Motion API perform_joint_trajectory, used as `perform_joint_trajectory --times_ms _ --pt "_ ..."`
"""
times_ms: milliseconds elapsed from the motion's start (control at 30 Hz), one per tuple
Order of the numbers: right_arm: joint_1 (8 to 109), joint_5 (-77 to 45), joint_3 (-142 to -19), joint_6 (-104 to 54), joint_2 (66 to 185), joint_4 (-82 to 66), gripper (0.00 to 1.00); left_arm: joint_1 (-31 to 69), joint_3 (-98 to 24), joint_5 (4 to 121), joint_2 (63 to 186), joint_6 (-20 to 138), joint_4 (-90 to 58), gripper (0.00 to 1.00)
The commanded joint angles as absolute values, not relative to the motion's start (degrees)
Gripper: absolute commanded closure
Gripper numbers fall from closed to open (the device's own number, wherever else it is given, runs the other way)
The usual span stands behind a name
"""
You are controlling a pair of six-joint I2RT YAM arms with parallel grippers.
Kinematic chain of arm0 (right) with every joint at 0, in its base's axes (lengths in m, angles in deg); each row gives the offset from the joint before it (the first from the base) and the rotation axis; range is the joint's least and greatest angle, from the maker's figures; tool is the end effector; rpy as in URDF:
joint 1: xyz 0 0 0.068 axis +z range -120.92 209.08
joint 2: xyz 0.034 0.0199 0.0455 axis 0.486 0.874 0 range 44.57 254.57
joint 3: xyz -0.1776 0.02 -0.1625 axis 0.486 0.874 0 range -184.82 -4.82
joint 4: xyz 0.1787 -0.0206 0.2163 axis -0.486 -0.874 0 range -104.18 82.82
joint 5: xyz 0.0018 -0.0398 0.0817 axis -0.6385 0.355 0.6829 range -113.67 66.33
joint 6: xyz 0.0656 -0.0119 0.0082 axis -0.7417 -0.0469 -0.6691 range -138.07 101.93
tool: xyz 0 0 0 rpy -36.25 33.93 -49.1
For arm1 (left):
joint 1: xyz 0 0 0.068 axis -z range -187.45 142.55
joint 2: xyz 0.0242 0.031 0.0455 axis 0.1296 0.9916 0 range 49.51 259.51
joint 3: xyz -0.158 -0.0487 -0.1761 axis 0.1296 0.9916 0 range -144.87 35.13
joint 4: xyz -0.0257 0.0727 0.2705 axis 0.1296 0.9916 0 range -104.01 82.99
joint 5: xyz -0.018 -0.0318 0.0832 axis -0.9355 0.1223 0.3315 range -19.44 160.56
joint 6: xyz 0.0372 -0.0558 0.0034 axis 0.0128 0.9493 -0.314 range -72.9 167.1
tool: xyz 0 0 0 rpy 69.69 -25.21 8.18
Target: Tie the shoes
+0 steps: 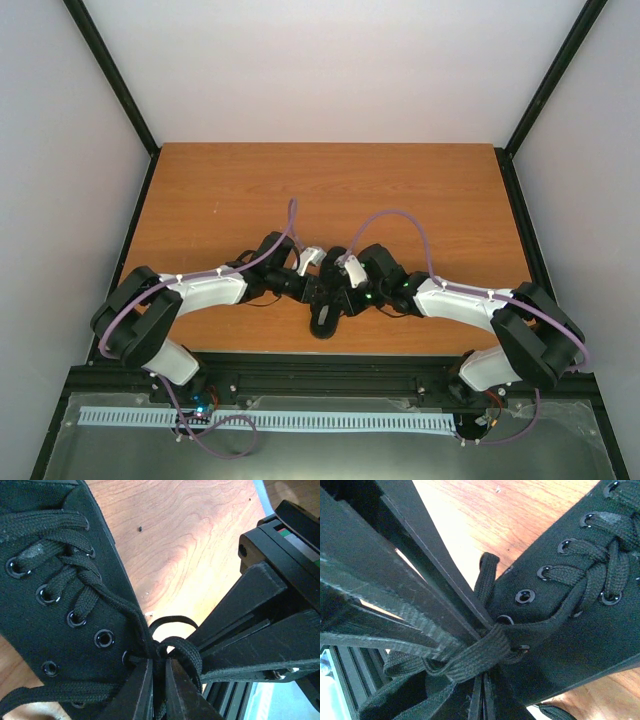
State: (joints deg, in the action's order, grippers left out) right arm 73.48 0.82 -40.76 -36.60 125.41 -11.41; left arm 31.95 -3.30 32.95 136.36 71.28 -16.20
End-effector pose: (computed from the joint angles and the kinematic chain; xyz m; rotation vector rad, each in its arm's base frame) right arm 0.1948 0.2218 0.1040 -0.7801 2.4653 0.9784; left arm 0.2183 -0.2215 0.1015 0.6789 2.4662 -1.2699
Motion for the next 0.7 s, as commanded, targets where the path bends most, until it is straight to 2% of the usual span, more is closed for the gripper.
perform_joint_trajectory --times_ms 0,133,600,667 --pt "74.25 1.32 -41.47 -36.87 124.82 -8.11 0.97 32.72 -4.24 33.56 135.28 72.03 -18.78 0.93" --pt "74.28 0.25 -41.29 -36.62 123.93 -8.94 0.97 32.67 -2.75 35.48 132.93 73.23 -19.29 0.99" --pt "74.25 -4.53 -40.97 -36.24 120.60 -13.06 0.97 30.20 0.63 40.76 129.95 77.70 -17.42 0.99" --pt "74.24 -5.17 -40.94 -36.30 119.85 -13.73 0.93 30.04 0.91 41.15 129.52 78.70 -17.43 0.99"
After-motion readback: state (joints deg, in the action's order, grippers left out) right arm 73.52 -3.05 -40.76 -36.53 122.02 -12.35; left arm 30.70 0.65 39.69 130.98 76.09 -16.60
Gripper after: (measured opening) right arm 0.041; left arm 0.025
